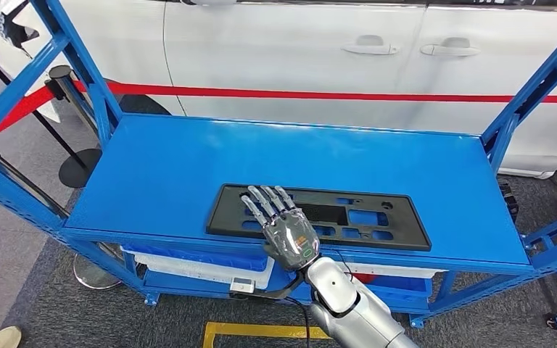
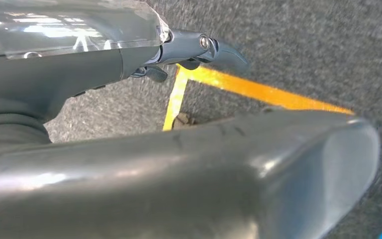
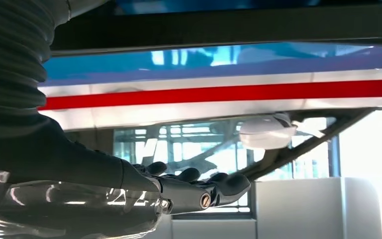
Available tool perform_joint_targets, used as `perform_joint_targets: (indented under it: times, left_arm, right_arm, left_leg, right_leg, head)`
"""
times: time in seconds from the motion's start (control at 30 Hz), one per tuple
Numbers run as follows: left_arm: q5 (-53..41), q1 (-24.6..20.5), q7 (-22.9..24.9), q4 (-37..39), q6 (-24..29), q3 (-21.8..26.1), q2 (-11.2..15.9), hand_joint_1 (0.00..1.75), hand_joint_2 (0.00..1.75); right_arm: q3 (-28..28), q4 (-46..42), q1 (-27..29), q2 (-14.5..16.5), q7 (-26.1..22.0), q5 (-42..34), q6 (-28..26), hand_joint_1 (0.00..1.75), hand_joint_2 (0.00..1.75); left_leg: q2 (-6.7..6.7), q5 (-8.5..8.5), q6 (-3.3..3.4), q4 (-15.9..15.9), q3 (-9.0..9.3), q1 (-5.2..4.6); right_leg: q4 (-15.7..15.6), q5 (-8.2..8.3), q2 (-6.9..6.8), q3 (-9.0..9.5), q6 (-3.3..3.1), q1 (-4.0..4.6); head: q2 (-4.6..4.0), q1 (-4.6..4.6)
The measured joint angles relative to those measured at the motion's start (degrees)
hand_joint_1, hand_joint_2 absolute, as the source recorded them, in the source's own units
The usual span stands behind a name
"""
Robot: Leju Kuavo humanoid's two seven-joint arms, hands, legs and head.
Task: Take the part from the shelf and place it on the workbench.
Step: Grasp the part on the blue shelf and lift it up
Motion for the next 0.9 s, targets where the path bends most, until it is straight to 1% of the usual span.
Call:
perform_joint_targets:
  times: [0.03,0.07,0.13,0.17,0.2,0.23,0.27,0.3,0.33,0.37,0.4,0.43,0.5,0.53,0.57,0.6,0.63,0.67,0.7,0.73,0.77,0.8,0.83,0.87,0.9]
  left_arm:
    - [-0.1,0.0,0.0,0.0,0.0,0.0,0.1,0.00,0.00]
    - [-0.1,0.0,0.1,0.0,0.0,0.0,0.1,0.00,0.00]
    - [-0.2,0.0,0.1,0.0,0.0,0.0,0.2,0.00,0.00]
    - [-0.2,0.0,0.1,0.0,-0.1,0.0,0.2,0.00,0.00]
    - [-0.2,0.1,0.1,0.0,-0.1,0.0,0.2,0.00,0.00]
    - [-0.2,0.2,0.1,0.0,-0.1,0.0,0.2,0.00,0.00]
    - [-0.3,0.2,0.1,0.0,-0.1,0.0,0.3,0.00,0.00]
    - [-0.3,0.1,0.1,0.0,-0.1,0.0,0.4,0.00,0.00]
    - [-0.3,0.1,0.1,0.0,-0.1,0.0,0.4,0.00,0.00]
    - [-0.4,0.0,0.1,0.0,-0.1,0.0,0.5,0.00,0.00]
    - [-0.5,-0.1,0.1,0.0,-0.1,0.0,0.5,0.00,0.00]
    - [-0.6,-0.1,0.1,0.0,-0.1,0.0,0.5,0.00,0.00]
    - [-0.7,-0.1,0.1,0.0,-0.1,0.0,0.4,0.00,0.00]
    - [-0.7,-0.1,0.1,0.0,-0.1,0.0,0.4,0.00,0.00]
    - [-0.7,-0.2,0.1,0.0,-0.1,0.0,0.4,0.00,0.00]
    - [-0.7,-0.2,0.1,0.0,-0.1,0.0,0.4,0.00,0.00]
    - [-0.7,-0.3,0.1,0.0,0.0,0.0,0.4,0.00,0.00]
    - [-0.7,-0.3,0.1,0.0,0.0,0.0,0.5,0.00,0.00]
    - [-0.8,-0.3,0.1,0.0,0.0,0.0,0.5,0.00,0.00]
    - [-0.8,-0.2,0.1,0.0,0.0,0.0,0.5,0.00,0.00]
    - [-0.9,-0.2,0.0,0.0,0.0,0.0,0.5,0.00,0.00]
    - [-0.9,-0.2,-0.1,0.0,0.0,0.0,0.4,0.00,0.00]
    - [-1.0,-0.3,-0.2,0.0,0.0,0.0,0.4,0.00,0.00]
    - [-1.0,-0.3,-0.3,0.1,0.0,0.0,0.4,0.00,0.00]
    - [-1.1,-0.3,-0.5,0.1,-0.1,0.0,0.4,0.00,0.00]
  right_arm:
    - [-0.1,0.4,-0.2,0.2,0.2,0.1,0.0,0.00,1.75]
    - [-0.1,0.8,-0.5,0.5,0.3,0.2,-0.1,0.00,1.75]
    - [-0.2,1.5,-0.8,0.9,0.3,0.3,-0.1,0.00,1.75]
    - [-0.2,1.9,-0.8,1.0,0.3,0.3,-0.1,0.00,1.75]
    - [-0.2,2.2,-0.8,1.0,0.4,0.3,-0.1,0.00,1.75]
    - [-0.2,2.5,-0.8,1.1,0.5,0.5,-0.1,0.00,1.75]
    - [-0.2,2.8,-0.8,1.1,0.6,0.7,-0.1,0.00,1.75]
    - [-0.3,3.0,-0.9,1.3,0.8,1.1,-0.1,0.00,1.75]
    - [-0.4,3.4,-1.1,1.3,1.1,1.6,-0.2,0.00,1.75]
    - [-0.5,3.7,-1.3,1.4,1.6,2.1,-0.2,0.00,1.75]
    - [-0.6,4.2,-1.6,1.4,2.2,2.8,-0.3,0.00,1.75]
    - [-0.7,4.8,-1.9,1.4,3.0,3.7,-0.3,0.00,1.75]
    - [-1.1,6.2,-2.4,1.4,4.4,5.2,-0.3,0.00,1.75]
    - [-1.3,6.8,-2.7,1.4,4.9,5.8,-0.3,0.00,1.75]
    - [-1.5,7.3,-2.9,1.4,5.3,6.1,-0.3,0.00,1.75]
    - [-1.7,7.8,-3.1,1.4,5.6,6.3,-0.2,0.00,1.75]
    - [-1.8,8.3,-3.2,1.4,6.0,6.4,-0.2,0.13,1.75]
    - [-1.8,8.9,-3.3,1.4,6.7,6.6,0.0,0.37,1.75]
    - [-1.7,9.5,-3.3,1.3,7.9,6.9,0.2,0.72,1.75]
    - [-1.6,10.1,-3.5,1.1,9.3,7.1,0.4,1.08,1.75]
    - [-1.5,10.7,-3.8,0.9,10.7,7.2,0.6,1.35,1.75]
    - [-1.3,11.3,-4.1,0.7,12.0,7.3,0.8,1.51,1.75]
    - [-1.2,12.0,-4.6,0.4,13.2,7.3,0.9,1.57,1.75]
    - [-1.1,12.6,-4.9,0.1,14.1,7.3,1.0,1.63,1.75]
    - [-1.0,13.3,-5.2,-0.1,14.9,7.4,1.0,1.64,1.75]
  left_leg:
    - [0.01,-0.87,-0.26,1.2,-0.45,-0.02]
    - [0.02,-2.41,-0.48,3.7,-1.57,0.01]
    - [0.02,-6.07,-0.86,11.4,-5.15,0.14]
    - [0.03,-7.09,-1.07,14.8,-6.82,0.20]
    - [0.03,-6.96,-1.23,16.1,-7.59,0.26]
    - [0.05,-5.76,-1.35,15.3,-7.31,0.33]
    - [0.07,-3.61,-1.43,12.0,-5.86,0.44]
    - [0.11,-1.66,-1.45,7.9,-3.97,0.57]
    - [0.09,-0.29,-1.33,4.2,-2.27,0.59]
    - [0.04,0.47,-1.06,1.7,-1.14,0.61]
    - [-0.02,0.45,-0.71,0.8,-0.80,0.53]
    - [-0.10,0.40,-0.28,0.8,-0.83,0.37]
    - [-0.10,0.62,0.49,0.6,-0.91,0.41]
    - [-0.07,0.74,0.86,0.5,-0.90,0.48]
    - [-0.03,0.86,1.15,0.3,-0.90,0.60]
    - [0.00,0.90,1.33,0.3,-0.94,0.61]
    - [0.03,0.91,1.45,0.3,-1.02,0.59]
    - [0.04,0.92,1.47,0.3,-1.06,0.56]
    - [0.03,0.93,1.48,0.3,-1.06,0.53]
    - [0.00,0.92,1.47,0.3,-1.01,0.51]
    - [-0.04,0.90,1.45,0.3,-0.92,0.48]
    - [-0.08,0.88,1.41,0.3,-0.81,0.47]
    - [-0.11,0.85,1.31,0.3,-0.76,0.40]
    - [-0.13,0.85,1.14,0.3,-0.79,0.36]
    - [-0.14,0.86,0.90,0.3,-0.86,0.37]
  right_leg:
    - [-0.4,0.20,-0.05,0.23,-0.28,-0.20]
    - [-0.8,0.34,-0.13,0.43,-0.50,-0.38]
    - [-0.8,0.32,-0.22,0.48,-0.74,-0.28]
    - [-0.7,0.27,-0.24,0.48,-0.77,-0.26]
    - [-0.6,0.20,-0.23,0.49,-0.76,-0.26]
    - [-0.5,0.10,-0.20,0.51,-0.69,-0.30]
    - [-0.3,-0.09,-0.15,0.56,-0.56,-0.35]
    - [0.1,-0.35,-0.10,0.57,-0.33,-0.38]
    - [0.6,-0.63,-0.03,0.45,-0.05,-0.30]
    - [0.9,-0.83,0.01,0.28,0.24,-0.20]
    - [1.2,-0.92,0.04,0.08,0.50,-0.08]
    - [1.3,-0.91,0.06,-0.07,0.73,-0.01]
    - [1.5,-1.14,0.09,-0.19,1.20,-0.13]
    - [2.5,-1.94,0.08,-0.63,1.49,-0.22]
    - [4.7,-3.35,0.07,-1.62,1.78,-0.32]
    - [8.1,-5.22,0.05,-3.20,2.06,-0.43]
    - [12.1,-7.08,0.03,-5.12,2.28,-0.50]
    - [15.7,-8.32,0.02,-6.87,2.42,-0.58]
    - [17.5,-8.49,0.02,-7.86,2.45,-0.62]
    - [17.1,-7.47,0.02,-7.73,2.36,-0.63]
    - [14.4,-5.55,0.02,-6.51,2.16,-0.61]
    - [10.1,-3.26,0.02,-4.49,1.80,-0.50]
    - [6.0,-1.68,0.00,-2.54,1.40,-0.29]
    - [3.0,-0.69,-0.03,-1.16,1.06,-0.06]
    - [1.3,-0.37,-0.04,-0.46,0.81,0.16]
  head:
    - [0.00,-0.03]
    - [0.00,-0.06]
    - [0.00,-0.09]
    - [0.00,-0.08]
    - [0.00,-0.08]
    - [0.00,-0.09]
    - [0.00,-0.09]
    - [0.00,-0.08]
    - [0.00,-0.09]
    - [0.00,-0.04]
    - [0.00,-0.02]
    - [0.00,-0.01]
    - [0.00,0.02]
    - [0.00,0.08]
    - [0.00,0.14]
    - [0.00,0.20]
    - [0.00,0.25]
    - [0.00,0.25]
    - [0.00,0.25]
    - [0.00,0.25]
    - [0.00,0.25]
    - [0.00,0.26]
    - [0.00,0.24]
    - [0.00,0.25]
    - [0.00,0.25]
